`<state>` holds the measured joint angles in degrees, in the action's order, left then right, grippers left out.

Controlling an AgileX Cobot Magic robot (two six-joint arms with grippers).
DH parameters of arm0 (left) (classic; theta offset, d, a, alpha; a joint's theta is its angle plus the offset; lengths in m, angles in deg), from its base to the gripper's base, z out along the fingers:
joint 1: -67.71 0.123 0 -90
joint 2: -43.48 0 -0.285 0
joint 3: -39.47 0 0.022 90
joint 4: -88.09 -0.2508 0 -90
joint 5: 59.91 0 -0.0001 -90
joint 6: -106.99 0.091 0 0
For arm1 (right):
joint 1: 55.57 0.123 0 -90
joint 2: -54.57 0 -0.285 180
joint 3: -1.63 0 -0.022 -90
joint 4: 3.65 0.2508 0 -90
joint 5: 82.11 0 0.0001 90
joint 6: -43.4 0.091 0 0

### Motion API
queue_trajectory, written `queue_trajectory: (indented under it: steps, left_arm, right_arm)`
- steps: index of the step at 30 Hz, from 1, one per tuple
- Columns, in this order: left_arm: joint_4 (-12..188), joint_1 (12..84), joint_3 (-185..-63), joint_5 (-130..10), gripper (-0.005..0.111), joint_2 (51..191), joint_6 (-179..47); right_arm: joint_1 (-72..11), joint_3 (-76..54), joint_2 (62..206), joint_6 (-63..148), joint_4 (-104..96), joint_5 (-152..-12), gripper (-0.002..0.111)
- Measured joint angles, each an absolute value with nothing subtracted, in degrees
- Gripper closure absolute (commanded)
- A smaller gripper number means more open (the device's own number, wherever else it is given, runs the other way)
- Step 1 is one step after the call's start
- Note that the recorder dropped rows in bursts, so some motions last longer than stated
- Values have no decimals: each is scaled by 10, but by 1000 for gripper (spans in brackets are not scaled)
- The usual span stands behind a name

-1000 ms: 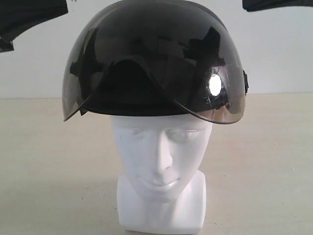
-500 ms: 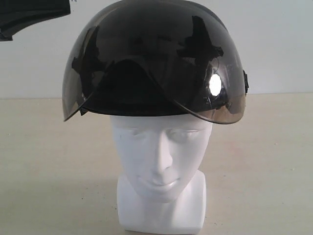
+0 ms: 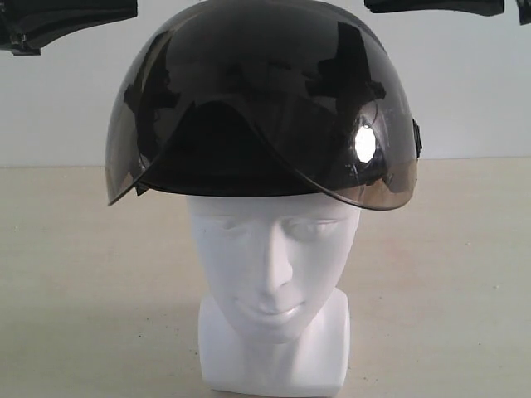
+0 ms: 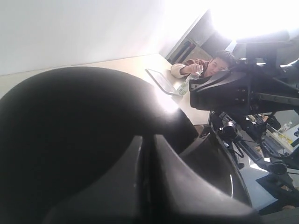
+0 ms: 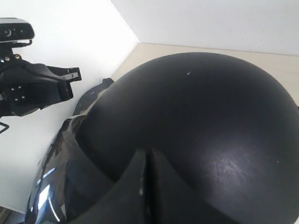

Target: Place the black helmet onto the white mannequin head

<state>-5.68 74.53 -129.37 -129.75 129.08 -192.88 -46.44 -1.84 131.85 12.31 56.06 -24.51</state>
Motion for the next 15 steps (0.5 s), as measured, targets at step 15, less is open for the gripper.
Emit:
queue_trajectory:
  steps: [15]
  left_arm:
    - [-77,687,-1299,-1295,102,1312,-1929]
  right_arm:
    - [-389,-14,1333,161,517,-253,108]
